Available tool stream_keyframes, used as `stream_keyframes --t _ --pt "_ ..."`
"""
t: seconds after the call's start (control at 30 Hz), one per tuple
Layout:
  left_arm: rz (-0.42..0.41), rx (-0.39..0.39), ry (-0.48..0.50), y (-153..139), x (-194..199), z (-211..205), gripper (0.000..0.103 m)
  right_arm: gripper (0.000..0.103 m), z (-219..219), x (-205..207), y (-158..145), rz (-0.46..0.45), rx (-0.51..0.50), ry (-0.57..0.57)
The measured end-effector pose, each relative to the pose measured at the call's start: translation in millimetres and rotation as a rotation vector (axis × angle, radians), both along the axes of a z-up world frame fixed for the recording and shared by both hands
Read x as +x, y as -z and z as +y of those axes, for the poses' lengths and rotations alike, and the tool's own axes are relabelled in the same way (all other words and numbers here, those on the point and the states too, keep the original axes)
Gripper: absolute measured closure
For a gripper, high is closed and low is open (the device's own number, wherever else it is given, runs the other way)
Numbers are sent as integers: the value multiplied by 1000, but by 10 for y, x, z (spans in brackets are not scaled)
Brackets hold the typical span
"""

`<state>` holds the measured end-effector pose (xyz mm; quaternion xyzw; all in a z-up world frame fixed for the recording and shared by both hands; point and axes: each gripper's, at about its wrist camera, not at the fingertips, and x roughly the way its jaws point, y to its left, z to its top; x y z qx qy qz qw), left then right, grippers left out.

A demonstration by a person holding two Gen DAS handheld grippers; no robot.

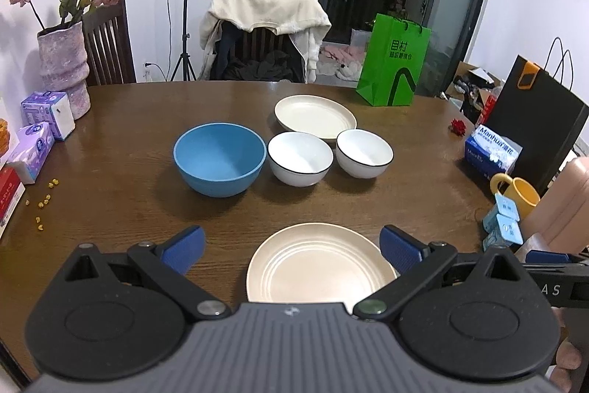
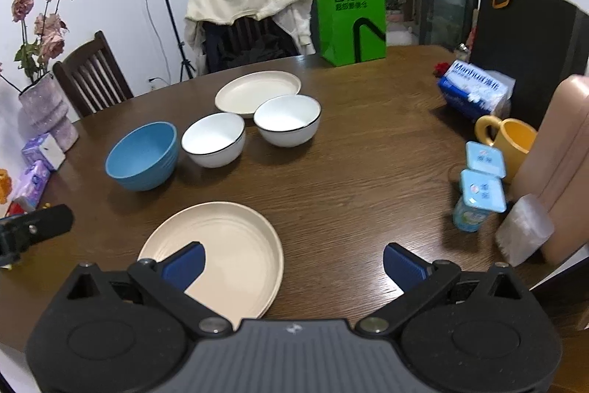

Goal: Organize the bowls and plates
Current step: 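Move both grippers past the bowls toward the remaining cream plate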

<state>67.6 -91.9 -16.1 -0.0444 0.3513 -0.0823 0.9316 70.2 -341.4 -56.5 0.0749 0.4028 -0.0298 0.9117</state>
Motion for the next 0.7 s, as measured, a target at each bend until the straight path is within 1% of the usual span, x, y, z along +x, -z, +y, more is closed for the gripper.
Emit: stream_keyframes --t 0.17,0.37,0.7 --pt "-8 -4 -10 -69 13 -15 0 0 -50 -9 -70 -10 34 6" --pt "-22 -9 -13 -155 67 -11 0 0 -70 43 -116 -5 38 2" --pt "-18 -13 -2 -273 355 -34 0 0 -91 262 -209 0 54 6"
